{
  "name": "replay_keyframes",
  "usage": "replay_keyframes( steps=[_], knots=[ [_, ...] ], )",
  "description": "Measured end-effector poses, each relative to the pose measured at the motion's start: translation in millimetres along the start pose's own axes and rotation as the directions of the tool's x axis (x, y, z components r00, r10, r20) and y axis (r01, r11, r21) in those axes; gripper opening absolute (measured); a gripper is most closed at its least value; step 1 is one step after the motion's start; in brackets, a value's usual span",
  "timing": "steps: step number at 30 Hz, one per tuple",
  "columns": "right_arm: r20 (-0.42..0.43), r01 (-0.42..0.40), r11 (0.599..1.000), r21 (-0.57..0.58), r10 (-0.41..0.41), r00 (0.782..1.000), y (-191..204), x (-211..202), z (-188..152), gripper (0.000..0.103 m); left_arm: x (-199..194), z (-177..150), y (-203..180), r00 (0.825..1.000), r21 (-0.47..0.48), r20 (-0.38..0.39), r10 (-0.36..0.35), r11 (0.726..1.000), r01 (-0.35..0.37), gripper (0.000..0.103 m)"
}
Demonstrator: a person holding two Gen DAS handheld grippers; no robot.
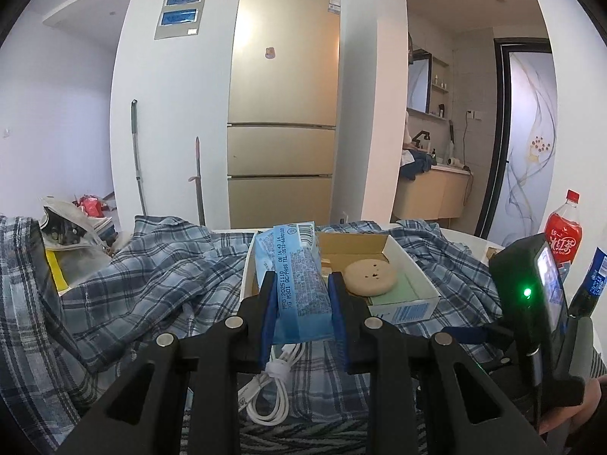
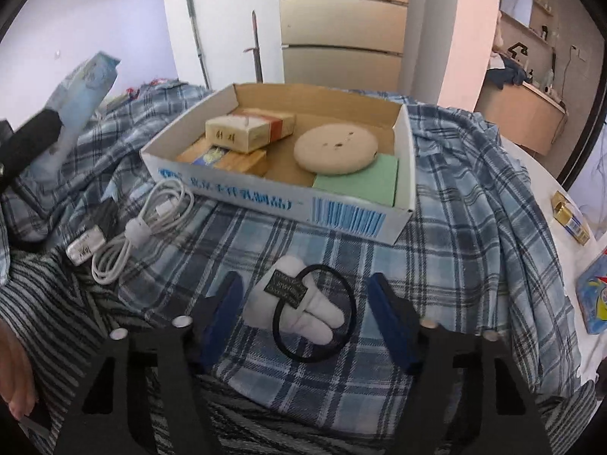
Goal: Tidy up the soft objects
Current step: 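Grasp the blue plastic bag with the left tool while the right tool grasps the white earphones, then carry the blue bag and white earphones into the white box and release both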
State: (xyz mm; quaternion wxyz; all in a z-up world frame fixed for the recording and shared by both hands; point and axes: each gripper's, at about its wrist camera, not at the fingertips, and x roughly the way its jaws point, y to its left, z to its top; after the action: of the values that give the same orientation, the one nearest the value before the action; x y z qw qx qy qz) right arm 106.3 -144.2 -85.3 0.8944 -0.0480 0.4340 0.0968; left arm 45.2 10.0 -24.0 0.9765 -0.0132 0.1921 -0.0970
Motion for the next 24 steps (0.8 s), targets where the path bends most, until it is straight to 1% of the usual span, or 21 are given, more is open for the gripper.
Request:
replay_keyframes(
  steps=[2,4,6,8,10,13,15,17,18,19,21,24],
  knots=[
    [-0.023,0.004,1.000,-0.013,-0.004,1.000,2,4,-1,0.054,-1,0,0,1.000,0.000,0.002,0.000,1.000,0.000,0.028],
    [-0.038,0.031,0.999,-0.028,-0.032,0.999,5,9,-2,0.047,-1,0,-1,1.000,0.004,0.008,0.005,1.000,-0.005,0.028],
    [-0.031,0.058,0.997,-0.056,-0.060,0.998,10,9,-3,0.036,-4,1,-2,0.999,0.007,0.020,0.044,0.999,-0.044,0.028],
    [-0.006,0.076,0.994,-0.078,-0.077,0.997,14,5,-5,0.029,-6,1,-1,0.999,0.002,0.028,0.022,1.000,-0.022,0.028],
    [0.036,0.088,0.992,-0.085,-0.085,0.996,17,-3,-6,0.027,-9,0,-2,0.999,0.005,0.038,0.018,1.000,-0.018,0.028],
    [0.126,0.074,0.995,-0.072,-0.064,0.990,16,-20,-6,0.027,-14,0,-4,0.998,0.015,0.063,0.004,1.000,-0.004,0.028],
    [0.195,0.055,0.997,-0.049,-0.044,0.980,12,-33,-7,0.026,-18,-1,-5,0.997,0.020,0.079,-0.008,1.000,0.007,0.028],
    [0.252,0.074,0.997,-0.022,-0.066,0.966,9,-44,-7,0.026,-23,0,-5,0.994,0.020,0.096,-0.044,0.999,0.043,0.028],
    [0.264,0.091,0.996,-0.010,-0.085,0.961,7,-46,-6,0.026,-27,0,-6,0.992,0.023,0.114,-0.055,0.998,0.053,0.028],
    [0.270,0.090,0.996,0.000,-0.087,0.959,5,-47,-5,0.027,-29,0,-7,0.991,0.028,0.125,-0.051,0.998,0.048,0.028],
    [0.294,0.068,0.998,0.016,-0.070,0.953,1,-51,-4,0.027,-34,0,-9,0.988,0.040,0.145,-0.049,0.998,0.044,0.028],
    [0.343,0.054,0.998,0.026,-0.060,0.937,-3,-60,-5,0.027,-36,1,-12,0.987,0.050,0.156,-0.048,0.998,0.041,0.028]
  ],
)
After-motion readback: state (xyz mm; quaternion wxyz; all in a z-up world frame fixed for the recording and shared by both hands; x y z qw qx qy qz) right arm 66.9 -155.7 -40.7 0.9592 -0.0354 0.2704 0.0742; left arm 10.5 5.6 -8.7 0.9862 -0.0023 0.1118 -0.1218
